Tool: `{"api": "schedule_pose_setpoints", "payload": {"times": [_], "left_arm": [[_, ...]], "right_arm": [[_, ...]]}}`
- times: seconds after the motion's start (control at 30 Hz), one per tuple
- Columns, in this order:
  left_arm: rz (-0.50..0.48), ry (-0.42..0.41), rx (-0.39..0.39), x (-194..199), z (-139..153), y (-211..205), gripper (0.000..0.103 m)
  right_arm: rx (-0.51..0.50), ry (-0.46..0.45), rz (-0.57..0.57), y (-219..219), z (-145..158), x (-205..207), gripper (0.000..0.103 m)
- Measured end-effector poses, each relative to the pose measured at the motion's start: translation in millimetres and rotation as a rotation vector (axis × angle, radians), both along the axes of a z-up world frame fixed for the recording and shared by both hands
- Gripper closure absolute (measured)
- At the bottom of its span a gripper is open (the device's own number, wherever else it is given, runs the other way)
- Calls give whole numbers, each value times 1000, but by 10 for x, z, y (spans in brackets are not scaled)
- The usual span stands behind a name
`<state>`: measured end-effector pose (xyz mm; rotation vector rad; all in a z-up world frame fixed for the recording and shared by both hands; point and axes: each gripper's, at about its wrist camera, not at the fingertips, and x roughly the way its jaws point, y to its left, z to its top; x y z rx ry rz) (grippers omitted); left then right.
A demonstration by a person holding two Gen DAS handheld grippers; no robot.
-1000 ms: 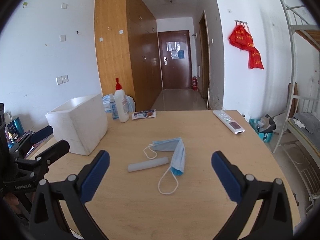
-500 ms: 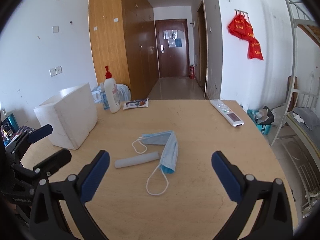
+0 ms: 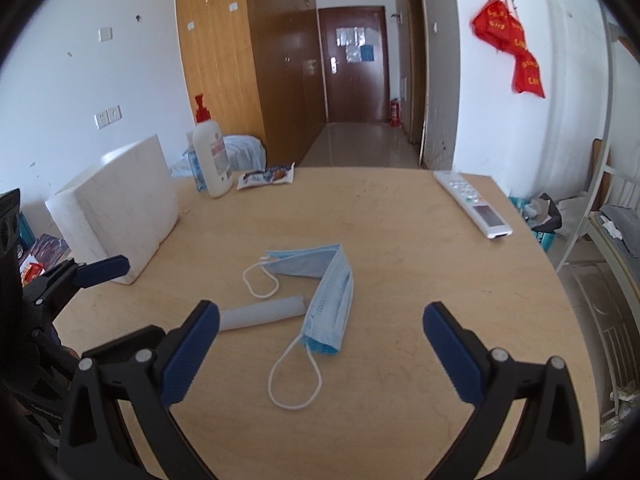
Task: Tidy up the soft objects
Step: 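Reach the left tool to the white foam tube while the right tool approaches the blue mask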
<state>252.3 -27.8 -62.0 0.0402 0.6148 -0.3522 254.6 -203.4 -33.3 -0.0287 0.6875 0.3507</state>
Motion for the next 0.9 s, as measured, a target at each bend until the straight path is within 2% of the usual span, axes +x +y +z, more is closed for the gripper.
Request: {"api": "schedule_pose_setpoints", "payload": {"times": [0.27,0.37,0.5,0.63,0.77,0.9], "left_arm": [[-73,152,-1,303,-245,-54,0],[-55,169,40,379,-307,-85,0],[-44,200,43,489,-389,-108,1],[-58,246,50,620,-494,-134,6],[-64,288,45,699,-586,-131,20],[-53,299,38,722,-612,-111,24]], "right_arm": [[2,84,35,-1,-187,280,0],[-15,100,38,25,-222,362,0],[-17,127,54,44,-266,476,0],[-21,161,70,72,-326,562,0],[-14,177,76,57,-341,597,0],[1,187,79,34,-340,607,0]]}}
